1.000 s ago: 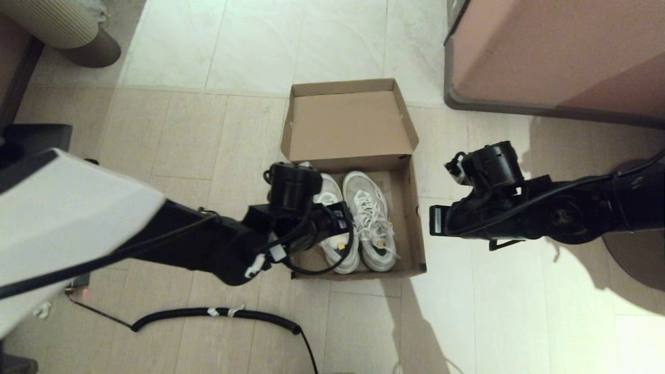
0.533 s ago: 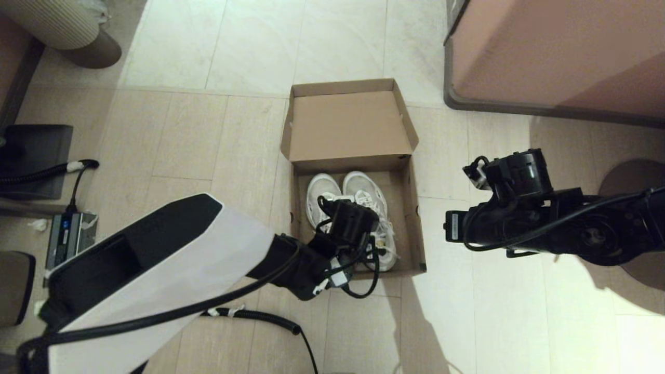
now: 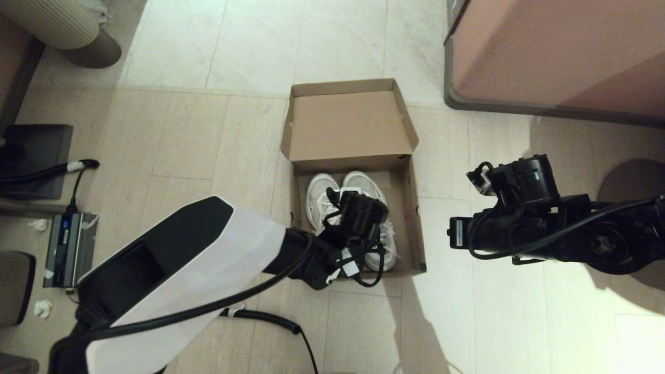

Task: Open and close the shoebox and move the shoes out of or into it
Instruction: Put the shoes out of the shoe box

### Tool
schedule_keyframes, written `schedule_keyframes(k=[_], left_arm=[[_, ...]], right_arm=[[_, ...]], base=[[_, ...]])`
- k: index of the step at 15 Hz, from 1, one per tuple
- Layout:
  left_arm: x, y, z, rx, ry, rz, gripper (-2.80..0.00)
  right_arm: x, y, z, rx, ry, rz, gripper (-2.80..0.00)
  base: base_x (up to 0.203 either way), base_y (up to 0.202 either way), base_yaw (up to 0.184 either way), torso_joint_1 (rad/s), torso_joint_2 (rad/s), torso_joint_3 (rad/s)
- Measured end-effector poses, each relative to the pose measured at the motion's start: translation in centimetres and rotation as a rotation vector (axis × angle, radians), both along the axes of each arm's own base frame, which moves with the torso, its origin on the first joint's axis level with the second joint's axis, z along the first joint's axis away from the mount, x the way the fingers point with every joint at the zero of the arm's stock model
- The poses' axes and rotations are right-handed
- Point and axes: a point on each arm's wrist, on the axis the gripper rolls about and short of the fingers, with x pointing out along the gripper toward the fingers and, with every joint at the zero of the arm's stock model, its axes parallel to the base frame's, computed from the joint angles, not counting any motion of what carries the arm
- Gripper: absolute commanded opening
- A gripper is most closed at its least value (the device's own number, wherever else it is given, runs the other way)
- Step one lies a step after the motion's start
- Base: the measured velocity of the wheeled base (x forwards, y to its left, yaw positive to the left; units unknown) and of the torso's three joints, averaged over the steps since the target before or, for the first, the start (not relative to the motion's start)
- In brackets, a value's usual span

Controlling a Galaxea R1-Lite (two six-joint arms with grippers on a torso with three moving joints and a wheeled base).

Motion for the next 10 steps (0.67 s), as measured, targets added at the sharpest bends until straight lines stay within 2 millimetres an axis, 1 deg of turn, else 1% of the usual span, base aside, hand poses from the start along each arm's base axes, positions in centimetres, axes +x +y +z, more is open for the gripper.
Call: schedule_keyframes(k=[3, 6, 7, 10], left_arm=[[-0.7, -0.3, 0.1, 0.003, 0.001, -0.011, -2.8], [-1.0, -0.5, 0.5, -0.003, -0.014, 0.006, -2.8], [-1.2, -0.6, 0.5, 0.001, -0.012, 0.002, 0.0], [-1.3, -0.7, 0.5, 0.007, -0.01, 0.0, 0.0]], right_arm=[[-0.3, -0.1, 0.4, 0.006, -0.008, -0.001, -2.8], [-0.6, -0.2, 0.2, 0.004, -0.002, -0.002, -2.8], [-0.6, -0.2, 0.2, 0.004, -0.001, -0.002, -2.8], [-0.5, -0.2, 0.6, 0.008, -0.014, -0.002, -2.8]], base=[[0.0, 0.0, 0.0, 0.0, 0.0, 0.0], [0.0, 0.0, 0.0, 0.0, 0.0, 0.0], [0.0, 0.0, 0.0, 0.0, 0.0, 0.0], [0.0, 0.0, 0.0, 0.0, 0.0, 0.0]])
